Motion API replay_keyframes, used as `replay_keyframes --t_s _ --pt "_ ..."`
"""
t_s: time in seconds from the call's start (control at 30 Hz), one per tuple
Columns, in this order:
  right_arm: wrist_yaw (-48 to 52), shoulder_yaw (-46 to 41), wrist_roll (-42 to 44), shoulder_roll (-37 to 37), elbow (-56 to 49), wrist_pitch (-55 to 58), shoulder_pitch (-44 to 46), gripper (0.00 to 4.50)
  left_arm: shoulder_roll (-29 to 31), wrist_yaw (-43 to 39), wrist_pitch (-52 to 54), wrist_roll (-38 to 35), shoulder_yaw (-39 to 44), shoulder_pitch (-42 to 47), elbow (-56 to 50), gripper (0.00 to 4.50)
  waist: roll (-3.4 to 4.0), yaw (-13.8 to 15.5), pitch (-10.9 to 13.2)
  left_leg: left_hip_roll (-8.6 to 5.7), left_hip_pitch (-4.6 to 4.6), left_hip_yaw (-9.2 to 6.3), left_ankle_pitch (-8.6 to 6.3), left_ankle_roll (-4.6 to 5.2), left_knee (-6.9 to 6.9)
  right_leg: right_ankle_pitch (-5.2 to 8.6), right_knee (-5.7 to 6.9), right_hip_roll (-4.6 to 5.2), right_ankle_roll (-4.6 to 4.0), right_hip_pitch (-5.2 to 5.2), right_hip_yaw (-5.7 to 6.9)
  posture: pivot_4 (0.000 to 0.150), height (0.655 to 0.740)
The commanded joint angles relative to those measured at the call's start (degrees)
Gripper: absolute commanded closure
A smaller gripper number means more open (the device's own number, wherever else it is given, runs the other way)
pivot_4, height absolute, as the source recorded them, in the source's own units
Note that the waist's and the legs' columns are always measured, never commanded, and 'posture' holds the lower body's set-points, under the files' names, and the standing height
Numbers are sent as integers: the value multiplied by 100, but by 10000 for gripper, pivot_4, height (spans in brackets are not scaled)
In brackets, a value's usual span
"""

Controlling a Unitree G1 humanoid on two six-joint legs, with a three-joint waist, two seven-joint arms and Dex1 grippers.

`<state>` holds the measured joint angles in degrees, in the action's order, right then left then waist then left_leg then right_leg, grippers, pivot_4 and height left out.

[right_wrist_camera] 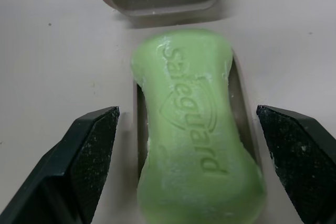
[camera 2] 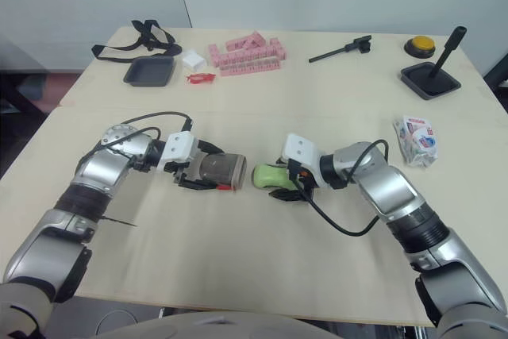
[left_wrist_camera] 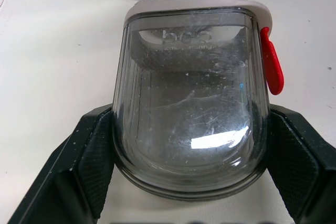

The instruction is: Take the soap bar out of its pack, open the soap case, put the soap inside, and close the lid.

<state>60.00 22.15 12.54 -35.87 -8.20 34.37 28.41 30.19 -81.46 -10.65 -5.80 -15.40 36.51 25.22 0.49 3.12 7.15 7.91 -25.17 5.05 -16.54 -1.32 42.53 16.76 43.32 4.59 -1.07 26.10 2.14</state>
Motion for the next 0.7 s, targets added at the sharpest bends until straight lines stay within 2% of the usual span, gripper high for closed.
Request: replay_keyframes --t_s 0.03,0.13,0.33,0.37,0.7 --pt "25 -41 -42 0 12 -25 8 0 101 -10 -15 -150 156 -1 -190 10077 0 1 0 0 -1 1 0 0 0 0 0 0 0 0 -1 1500 7109" --pt "29 -26 -56 30 50 -75 -9 0 129 -17 -60 -150 143 -9 -152 10077 0 -1 0 0 1 2 0 0 0 0 0 0 0 0 -1 1500 7109" --pt "28 -20 -83 53 85 -166 -73 18049 128 -9 -37 -168 146 40 -134 10077 -2 -2 -1 1 2 3 0 0 0 0 1 0 0 0 -1 1500 7109" --pt "30 -24 -89 53 88 -184 -79 19403 130 -15 -42 -171 144 36 -133 10077 -2 -4 -1 2 5 3 0 0 0 0 1 0 0 -2 -1 1500 7109" --pt "307 -45 -136 -197 -281 -254 126 19467 80 -2 -50 -159 104 10 -145 10077 -2 7 -1 4 4 6 0 0 0 0 2 0 0 -1 -1 1500 7109"
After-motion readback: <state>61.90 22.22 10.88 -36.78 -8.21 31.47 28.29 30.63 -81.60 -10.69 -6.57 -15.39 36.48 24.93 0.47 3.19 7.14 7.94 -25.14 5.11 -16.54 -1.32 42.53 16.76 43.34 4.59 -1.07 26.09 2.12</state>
